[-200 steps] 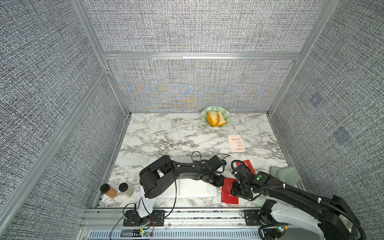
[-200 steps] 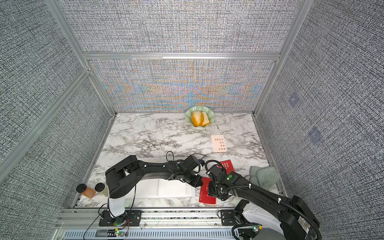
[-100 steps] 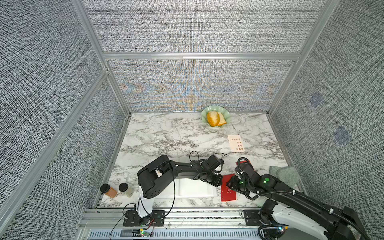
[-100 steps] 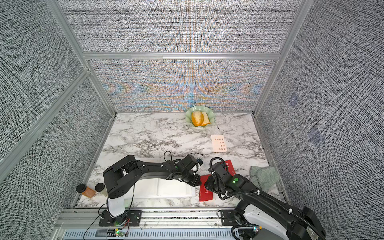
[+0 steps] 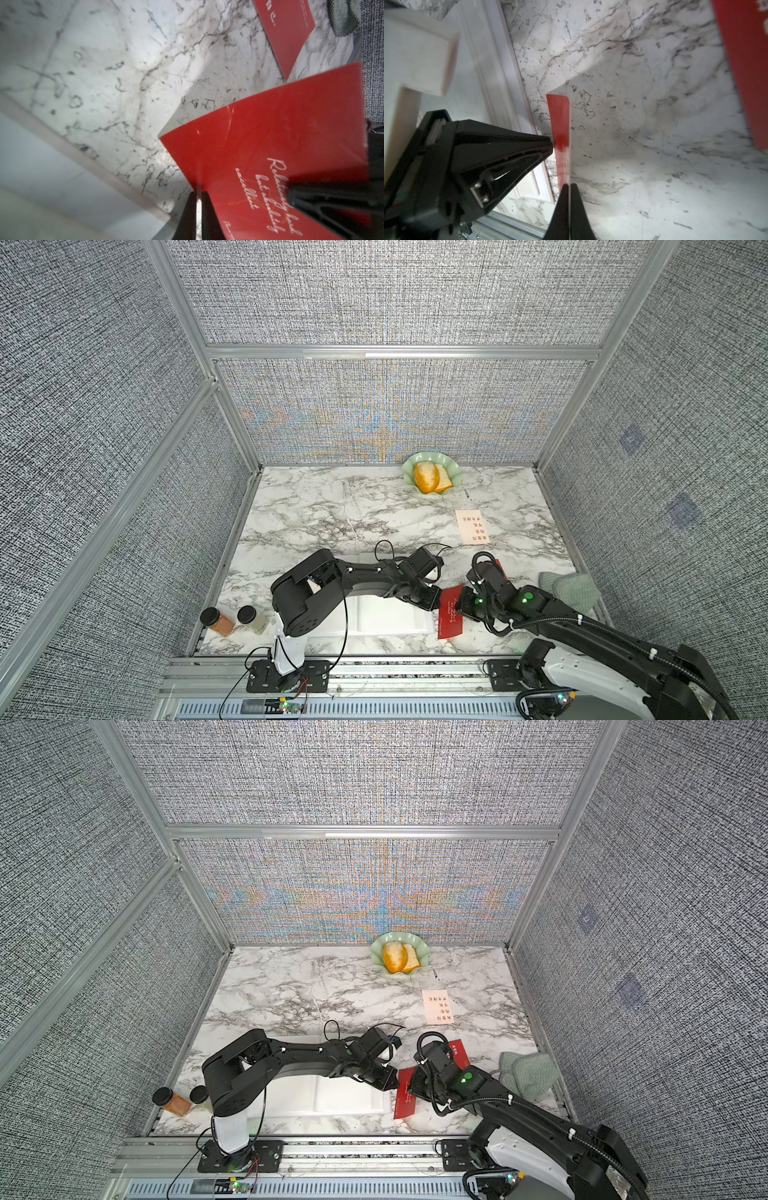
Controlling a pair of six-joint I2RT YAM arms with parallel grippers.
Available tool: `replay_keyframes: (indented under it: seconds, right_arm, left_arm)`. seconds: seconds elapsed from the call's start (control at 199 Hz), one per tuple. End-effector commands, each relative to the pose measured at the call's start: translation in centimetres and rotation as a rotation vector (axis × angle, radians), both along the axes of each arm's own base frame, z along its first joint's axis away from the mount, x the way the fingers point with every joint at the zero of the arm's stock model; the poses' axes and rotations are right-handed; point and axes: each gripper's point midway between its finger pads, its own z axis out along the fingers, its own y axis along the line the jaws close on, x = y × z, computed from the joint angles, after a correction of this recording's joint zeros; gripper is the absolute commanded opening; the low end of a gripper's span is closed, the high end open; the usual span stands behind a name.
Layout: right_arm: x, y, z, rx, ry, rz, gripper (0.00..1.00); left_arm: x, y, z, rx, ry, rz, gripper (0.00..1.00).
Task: Place the photos into the photo albums
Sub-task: Pick up the photo at the center of the board.
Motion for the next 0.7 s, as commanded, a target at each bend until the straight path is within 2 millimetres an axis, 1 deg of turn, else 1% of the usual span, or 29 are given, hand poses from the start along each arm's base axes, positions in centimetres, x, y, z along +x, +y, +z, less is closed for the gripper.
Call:
replay_keyframes:
  seconds: [0.0, 0.116, 0.201, 0.327, 0.393, 0.498, 0.569, 0.66, 0.7]
  right_arm:
    - [0.5, 0.5, 0.5, 0.018, -0.013, 0.007, 0.01]
    - [1.0, 0.6, 1.0, 0.024, -0.023, 0.008, 0.0]
    - [1.4, 0.6, 1.4, 0.034, -0.029, -0.004, 0.0]
    - [2.3, 0.2, 2.5, 0.031, -0.06, 0.014, 0.0]
    - [3.0, 0.1, 3.3, 0.037, -0.077, 0.014, 0.0]
    - [4.3, 0.2, 4.9, 0.051, -0.12, 0.026, 0.0]
    - [5.2, 0.6, 5.8, 0.062, -0.143, 0.049, 0.0]
    - [6.4, 1.9, 7.2, 0.102, -0.176, 0.113, 0.0]
    - [6.7, 3.0, 7.8, 0.136, -0.185, 0.159, 0.0]
  left_arm:
    - [0.3, 0.6, -0.1, 0.022, 0.004, 0.019, 0.11]
    - [1.1, 0.5, 0.8, -0.004, -0.003, 0.031, 0.11]
    - [2.0, 0.4, 1.9, -0.037, -0.008, 0.047, 0.11]
    - [3.9, 0.5, 4.2, -0.08, -0.047, 0.071, 0.11]
    - [5.0, 1.0, 5.4, -0.101, -0.072, 0.087, 0.12]
    - [6.7, 2.5, 7.2, -0.131, -0.1, 0.121, 0.15]
    - [7.8, 3.9, 7.7, -0.129, -0.118, 0.152, 0.18]
    - [8.9, 5.9, 8.3, -0.125, -0.138, 0.19, 0.21]
    - [9.4, 6.8, 8.5, -0.127, -0.146, 0.209, 0.23]
